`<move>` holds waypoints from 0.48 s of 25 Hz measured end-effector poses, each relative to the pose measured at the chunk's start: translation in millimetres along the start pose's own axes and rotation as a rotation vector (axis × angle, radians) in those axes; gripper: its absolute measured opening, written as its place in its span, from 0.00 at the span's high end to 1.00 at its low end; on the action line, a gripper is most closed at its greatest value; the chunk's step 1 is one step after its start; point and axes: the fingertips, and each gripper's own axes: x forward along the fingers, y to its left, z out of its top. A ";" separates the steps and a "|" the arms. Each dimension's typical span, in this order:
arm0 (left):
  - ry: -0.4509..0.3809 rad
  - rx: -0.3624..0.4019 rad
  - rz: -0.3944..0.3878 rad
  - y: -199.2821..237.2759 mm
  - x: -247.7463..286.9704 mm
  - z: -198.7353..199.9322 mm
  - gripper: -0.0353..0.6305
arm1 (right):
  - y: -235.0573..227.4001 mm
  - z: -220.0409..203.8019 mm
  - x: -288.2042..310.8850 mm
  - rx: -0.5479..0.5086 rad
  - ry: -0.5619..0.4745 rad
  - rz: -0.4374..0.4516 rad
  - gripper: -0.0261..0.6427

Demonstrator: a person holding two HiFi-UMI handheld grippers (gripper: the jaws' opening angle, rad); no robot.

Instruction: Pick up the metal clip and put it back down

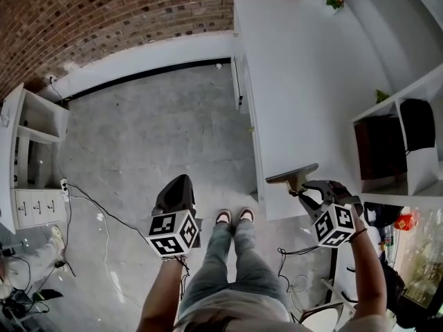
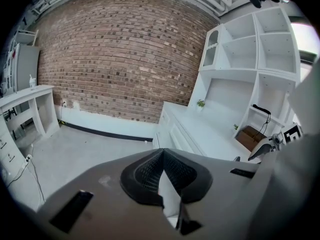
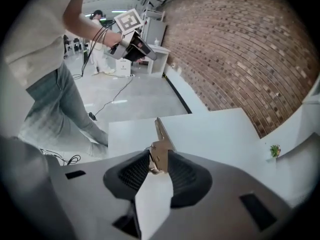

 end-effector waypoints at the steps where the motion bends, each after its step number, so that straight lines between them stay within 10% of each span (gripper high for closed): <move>1: 0.002 -0.002 0.004 0.6 0.0 -1.5 0.93 | 0.9 0.4 1.3 -0.024 0.003 0.007 0.79; 12: 0.023 -0.018 0.022 3.0 0.6 -13.3 0.93 | 6.3 -6.2 12.8 -0.211 0.067 0.020 0.84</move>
